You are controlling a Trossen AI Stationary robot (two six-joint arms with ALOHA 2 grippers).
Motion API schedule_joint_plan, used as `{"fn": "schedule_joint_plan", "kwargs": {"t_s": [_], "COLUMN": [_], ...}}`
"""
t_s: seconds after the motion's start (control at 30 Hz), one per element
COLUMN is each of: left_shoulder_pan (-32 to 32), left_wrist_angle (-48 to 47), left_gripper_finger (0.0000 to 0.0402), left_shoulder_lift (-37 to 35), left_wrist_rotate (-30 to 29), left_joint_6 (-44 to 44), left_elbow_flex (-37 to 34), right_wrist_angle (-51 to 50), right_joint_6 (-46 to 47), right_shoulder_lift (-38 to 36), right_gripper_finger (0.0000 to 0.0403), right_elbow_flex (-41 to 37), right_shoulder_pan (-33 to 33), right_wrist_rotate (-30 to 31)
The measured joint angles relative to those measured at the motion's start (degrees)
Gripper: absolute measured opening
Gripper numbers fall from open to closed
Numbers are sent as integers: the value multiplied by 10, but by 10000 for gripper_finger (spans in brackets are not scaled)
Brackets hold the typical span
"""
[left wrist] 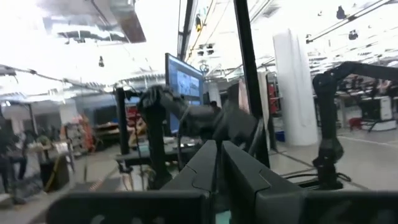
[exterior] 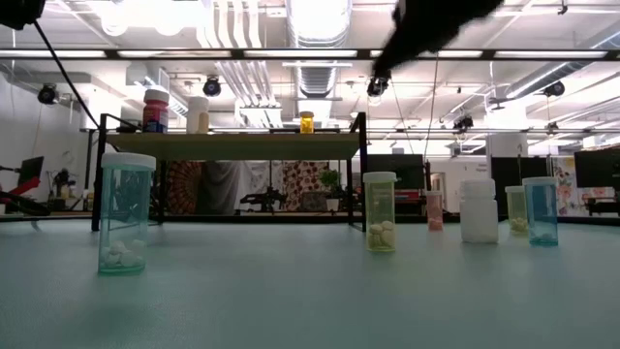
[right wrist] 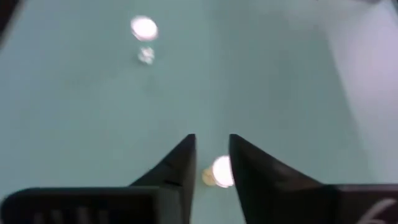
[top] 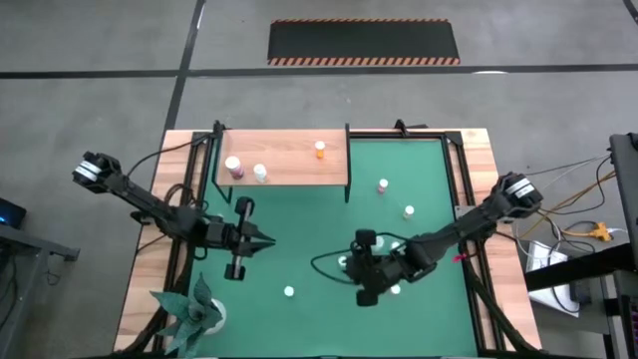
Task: Pick and place medicine bottles onto shelf by color
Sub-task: Put the bottom yellow pill bottle on the shelf
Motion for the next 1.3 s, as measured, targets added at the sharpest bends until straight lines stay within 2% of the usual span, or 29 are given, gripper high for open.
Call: {"fn": "schedule_joint_plan", "kwargs": {"t_s": [0.2,0.43,0.87,1.13,1.3], "left_shoulder_pan": [0,0,0,0,0], "left_wrist_angle": [1,1,7,7,7], "left_gripper_finger": [8,8,8,8,8], "left_shoulder_lift": [-3,-3,-3,-3,-3], "left_wrist_rotate": [-16,-53,-59,-59,-59], "left_joint_6": [15,18,12,12,12], "left_elbow_flex": [-2,-10,-10,-11,-10], "right_wrist_angle": [87,210,330,338,368], "right_joint_6": [13,26,35,30,36], "right_shoulder_lift": [1,1,1,2,35], "right_gripper_finger": [191,240,237,234,228], "right_elbow_flex": [-86,-162,-242,-246,-247], "right_shoulder_pan": [-25,-43,-44,-43,-43], "right_wrist_rotate": [0,-1,-3,-5,-15]}}
